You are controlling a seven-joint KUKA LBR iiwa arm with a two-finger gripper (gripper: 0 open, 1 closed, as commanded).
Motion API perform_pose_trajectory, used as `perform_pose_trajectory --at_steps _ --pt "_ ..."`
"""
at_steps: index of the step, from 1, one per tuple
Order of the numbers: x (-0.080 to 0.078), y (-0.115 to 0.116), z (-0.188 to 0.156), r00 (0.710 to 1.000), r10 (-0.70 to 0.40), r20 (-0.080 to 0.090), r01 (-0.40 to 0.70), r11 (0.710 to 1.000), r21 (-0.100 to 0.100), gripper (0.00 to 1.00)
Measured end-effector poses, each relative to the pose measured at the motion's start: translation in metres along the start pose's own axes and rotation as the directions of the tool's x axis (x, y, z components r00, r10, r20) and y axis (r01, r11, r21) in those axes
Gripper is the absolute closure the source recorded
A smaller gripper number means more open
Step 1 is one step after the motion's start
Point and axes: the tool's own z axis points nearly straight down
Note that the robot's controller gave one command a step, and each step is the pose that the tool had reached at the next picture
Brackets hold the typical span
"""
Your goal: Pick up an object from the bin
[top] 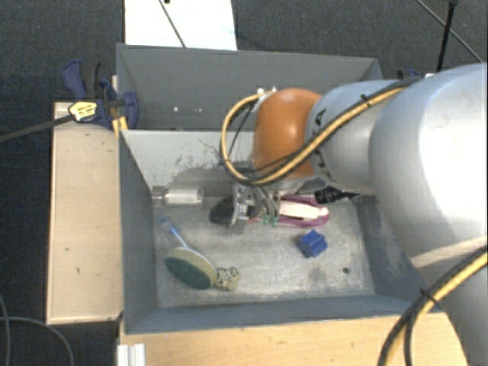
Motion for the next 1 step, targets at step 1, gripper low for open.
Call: perform_pose_trajectory --at_steps 1 --pt "0.0328 0.0206 -0.1225 1.0 0.021 -0.008 -0.021 1.0 0.003 1.0"
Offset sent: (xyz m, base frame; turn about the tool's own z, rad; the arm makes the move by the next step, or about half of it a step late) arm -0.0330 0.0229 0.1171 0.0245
